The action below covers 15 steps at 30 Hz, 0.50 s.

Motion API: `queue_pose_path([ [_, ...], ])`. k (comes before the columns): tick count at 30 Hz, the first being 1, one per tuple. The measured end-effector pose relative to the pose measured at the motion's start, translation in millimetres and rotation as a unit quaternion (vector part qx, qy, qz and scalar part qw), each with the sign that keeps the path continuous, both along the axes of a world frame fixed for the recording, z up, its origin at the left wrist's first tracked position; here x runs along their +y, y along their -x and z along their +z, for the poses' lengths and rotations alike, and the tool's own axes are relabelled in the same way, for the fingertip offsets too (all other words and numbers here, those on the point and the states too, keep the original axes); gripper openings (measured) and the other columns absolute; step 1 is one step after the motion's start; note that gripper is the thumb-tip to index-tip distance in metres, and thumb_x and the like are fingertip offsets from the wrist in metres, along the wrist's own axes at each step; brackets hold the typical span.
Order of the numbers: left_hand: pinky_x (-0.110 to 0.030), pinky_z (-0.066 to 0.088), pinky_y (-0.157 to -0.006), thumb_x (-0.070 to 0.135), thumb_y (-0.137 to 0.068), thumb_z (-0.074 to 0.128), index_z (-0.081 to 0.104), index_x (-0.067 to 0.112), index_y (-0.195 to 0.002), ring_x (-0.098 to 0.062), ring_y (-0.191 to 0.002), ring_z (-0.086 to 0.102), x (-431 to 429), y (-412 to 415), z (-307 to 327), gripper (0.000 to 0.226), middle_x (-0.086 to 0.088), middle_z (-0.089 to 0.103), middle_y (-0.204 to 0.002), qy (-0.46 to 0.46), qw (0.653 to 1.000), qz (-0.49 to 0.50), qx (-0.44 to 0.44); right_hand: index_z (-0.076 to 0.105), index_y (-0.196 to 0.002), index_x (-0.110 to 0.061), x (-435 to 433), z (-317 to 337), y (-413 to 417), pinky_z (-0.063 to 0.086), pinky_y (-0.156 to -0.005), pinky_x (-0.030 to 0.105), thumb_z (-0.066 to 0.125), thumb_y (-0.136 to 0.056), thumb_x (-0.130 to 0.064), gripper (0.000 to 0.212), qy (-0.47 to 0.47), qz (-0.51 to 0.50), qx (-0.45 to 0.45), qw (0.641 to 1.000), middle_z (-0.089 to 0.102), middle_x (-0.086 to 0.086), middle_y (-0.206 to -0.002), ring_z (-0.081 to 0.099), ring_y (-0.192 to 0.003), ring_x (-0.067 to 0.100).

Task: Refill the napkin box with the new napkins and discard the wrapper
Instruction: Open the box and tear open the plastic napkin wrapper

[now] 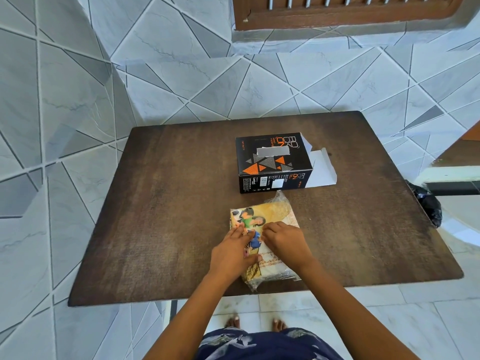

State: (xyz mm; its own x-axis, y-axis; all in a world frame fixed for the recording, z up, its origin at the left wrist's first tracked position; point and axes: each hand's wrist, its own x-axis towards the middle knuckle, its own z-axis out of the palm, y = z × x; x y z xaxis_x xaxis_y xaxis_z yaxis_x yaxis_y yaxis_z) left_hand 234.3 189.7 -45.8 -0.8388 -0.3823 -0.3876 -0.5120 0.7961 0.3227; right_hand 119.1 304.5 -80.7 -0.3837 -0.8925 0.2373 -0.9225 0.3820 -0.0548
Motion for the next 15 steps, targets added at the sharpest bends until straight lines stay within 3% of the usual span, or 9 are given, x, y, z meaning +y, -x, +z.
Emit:
queue_pose_path([
  [4,-0.041,0.034,-0.109,0.053,-0.085,0.053,0.021,0.037,-0.145,-0.011,-0.147,0.009,-0.3,0.2,1.2,0.07,0.008,0.011,-0.159,-0.001,1.0,-0.002,0.0,0.068,-0.079,-0.018,-2.1,-2.2,-0.3,0.045,-0.041,0.021,0.074,-0.07,-0.028,0.014,0.003,-0.034,-0.02,0.999,0.069,-0.005,-0.079,0.064,-0.057,0.012],
  [7,-0.042,0.033,-0.109,0.054,-0.085,0.053,0.021,0.037,-0.145,-0.011,-0.147,0.009,-0.1,-0.6,1.8,0.07,0.009,0.01,-0.159,-0.008,1.0,-0.002,-0.001,0.062,-0.094,-0.012,-2.0,-0.2,0.9,0.05,-0.052,0.032,0.053,-0.089,-0.025,0.017,0.066,-0.139,-0.173,0.973,0.063,-0.001,-0.096,0.065,-0.068,0.02],
  [10,-0.042,0.033,-0.109,0.054,-0.085,0.053,0.021,0.036,-0.146,-0.011,-0.147,0.008,-1.0,-1.3,2.3,0.071,0.009,0.01,-0.159,-0.011,1.0,-0.003,-0.002,0.057,-0.09,-0.005,4.1,12.1,9.9,0.049,-0.06,0.025,0.053,-0.09,-0.016,0.012,0.21,-0.253,-0.327,0.886,0.057,0.0,-0.089,0.058,-0.069,0.013],
  [13,-0.041,0.033,-0.11,0.054,-0.085,0.054,0.021,0.036,-0.146,-0.011,-0.146,0.009,-2.4,-1.7,2.7,0.072,0.009,0.009,-0.159,-0.013,1.0,-0.003,0.0,0.049,-0.081,-0.008,15.2,23.7,30.8,0.045,-0.054,0.025,0.049,-0.091,-0.009,0.01,0.289,-0.33,-0.391,0.809,0.056,-0.002,-0.071,0.052,-0.061,0.015],
  [15,-0.04,0.033,-0.11,0.054,-0.084,0.055,0.023,0.036,-0.145,-0.01,-0.146,0.01,-3.2,-1.7,2.5,0.072,0.009,0.011,-0.159,-0.01,1.0,-0.005,0.0,0.048,-0.083,-0.007,23.8,28.2,44.0,0.042,-0.05,0.023,0.044,-0.093,-0.009,0.01,0.319,-0.366,-0.418,0.768,0.057,-0.003,-0.072,0.052,-0.06,0.014],
])
